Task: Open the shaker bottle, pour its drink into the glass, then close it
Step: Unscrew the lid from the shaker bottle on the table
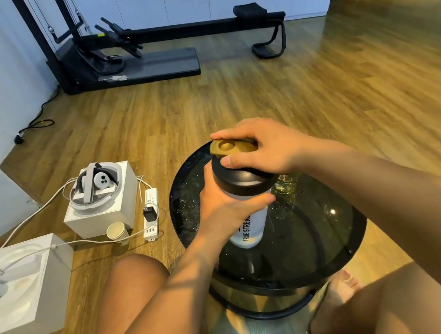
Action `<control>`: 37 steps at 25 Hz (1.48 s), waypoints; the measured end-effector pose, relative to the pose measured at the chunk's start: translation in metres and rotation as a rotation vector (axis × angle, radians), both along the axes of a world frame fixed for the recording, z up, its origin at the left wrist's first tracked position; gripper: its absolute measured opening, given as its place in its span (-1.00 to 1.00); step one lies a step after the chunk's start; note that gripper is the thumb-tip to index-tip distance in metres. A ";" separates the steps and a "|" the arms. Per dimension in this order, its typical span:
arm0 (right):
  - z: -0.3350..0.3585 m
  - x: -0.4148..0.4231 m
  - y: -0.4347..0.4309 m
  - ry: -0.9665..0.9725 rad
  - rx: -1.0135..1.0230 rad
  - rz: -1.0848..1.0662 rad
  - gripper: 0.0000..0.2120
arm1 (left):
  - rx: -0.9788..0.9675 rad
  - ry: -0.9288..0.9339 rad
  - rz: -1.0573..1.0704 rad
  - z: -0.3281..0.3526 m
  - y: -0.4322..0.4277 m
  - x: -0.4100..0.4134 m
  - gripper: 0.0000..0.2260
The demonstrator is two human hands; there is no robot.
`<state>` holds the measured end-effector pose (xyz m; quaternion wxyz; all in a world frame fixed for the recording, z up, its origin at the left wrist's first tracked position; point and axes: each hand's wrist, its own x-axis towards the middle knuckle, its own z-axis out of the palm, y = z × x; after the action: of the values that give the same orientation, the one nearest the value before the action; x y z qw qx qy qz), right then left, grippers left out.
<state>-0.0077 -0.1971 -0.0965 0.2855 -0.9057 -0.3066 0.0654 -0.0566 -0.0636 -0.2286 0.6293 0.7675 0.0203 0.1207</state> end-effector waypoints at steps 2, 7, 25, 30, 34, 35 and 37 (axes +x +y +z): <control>0.006 -0.001 -0.001 -0.062 -0.124 0.031 -0.51 | 0.008 0.015 -0.005 -0.001 0.000 0.001 -0.16; 0.012 -0.006 0.008 -0.080 -0.212 0.052 -0.67 | 0.037 0.003 -0.032 -0.001 0.001 0.003 -0.15; -0.009 -0.044 0.032 -0.422 -0.169 0.231 -0.77 | 0.257 0.040 -0.130 -0.004 -0.002 0.004 -0.50; 0.000 -0.040 0.024 -0.615 -0.308 -0.185 -0.59 | 0.129 0.107 -0.019 0.007 -0.004 0.000 -0.32; 0.005 -0.033 0.024 -0.345 -0.446 -0.208 -0.54 | 0.149 0.149 -0.001 -0.002 -0.002 0.003 -0.08; 0.007 -0.033 0.023 -0.321 -0.392 -0.130 -0.61 | 0.162 0.138 0.002 -0.002 -0.003 0.006 -0.09; 0.009 -0.035 0.022 -0.291 -0.288 -0.020 -0.74 | 0.148 0.147 -0.009 -0.002 -0.005 0.009 -0.15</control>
<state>-0.0429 -0.1751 -0.0880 0.1063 -0.9401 -0.3230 -0.0259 -0.0472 -0.0688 -0.2304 0.5682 0.8187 0.0541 0.0623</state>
